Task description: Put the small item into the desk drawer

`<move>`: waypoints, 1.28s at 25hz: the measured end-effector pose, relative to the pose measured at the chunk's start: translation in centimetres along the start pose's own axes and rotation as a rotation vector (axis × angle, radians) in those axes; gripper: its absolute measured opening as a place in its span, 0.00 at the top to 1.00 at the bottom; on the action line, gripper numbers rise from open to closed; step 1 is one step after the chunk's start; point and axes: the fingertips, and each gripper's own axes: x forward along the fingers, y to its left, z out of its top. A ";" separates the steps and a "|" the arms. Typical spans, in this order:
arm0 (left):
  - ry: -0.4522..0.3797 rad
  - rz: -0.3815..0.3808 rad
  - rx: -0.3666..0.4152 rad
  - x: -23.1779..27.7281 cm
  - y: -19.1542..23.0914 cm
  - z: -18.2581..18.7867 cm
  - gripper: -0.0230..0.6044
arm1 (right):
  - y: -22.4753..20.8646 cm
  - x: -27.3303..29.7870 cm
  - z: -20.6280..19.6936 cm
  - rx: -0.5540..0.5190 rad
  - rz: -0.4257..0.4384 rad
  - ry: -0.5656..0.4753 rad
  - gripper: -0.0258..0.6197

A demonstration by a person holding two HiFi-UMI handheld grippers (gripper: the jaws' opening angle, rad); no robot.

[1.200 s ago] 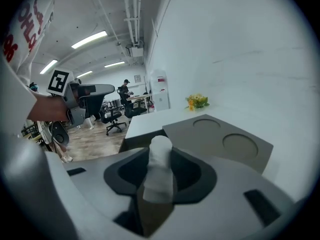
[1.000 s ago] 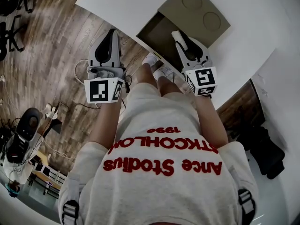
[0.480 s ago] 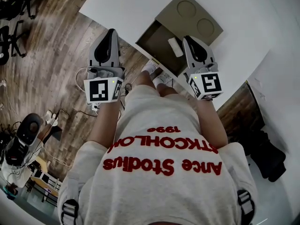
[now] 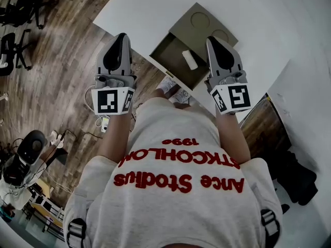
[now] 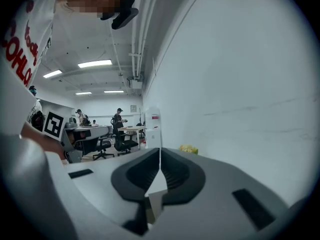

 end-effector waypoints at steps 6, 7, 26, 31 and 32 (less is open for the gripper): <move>-0.059 -0.006 0.026 0.2 0.0 2.6 0.95 | -0.4 -1.3 3.2 -0.001 -0.034 -0.085 0.94; -0.064 -0.008 0.029 0.3 0.0 2.8 0.95 | -0.5 -1.5 3.5 -0.001 -0.041 -0.094 0.94; -0.126 -0.389 -0.013 6.1 -11.4 5.6 0.95 | -5.8 -14.7 5.3 0.009 -0.446 -0.170 0.95; -0.145 -0.523 -0.034 6.3 -16.4 6.2 0.95 | -6.3 -20.2 5.2 0.009 -0.584 -0.191 0.95; -0.148 -0.545 -0.035 6.3 -17.2 6.3 0.95 | -6.3 -21.1 5.2 0.009 -0.608 -0.195 0.95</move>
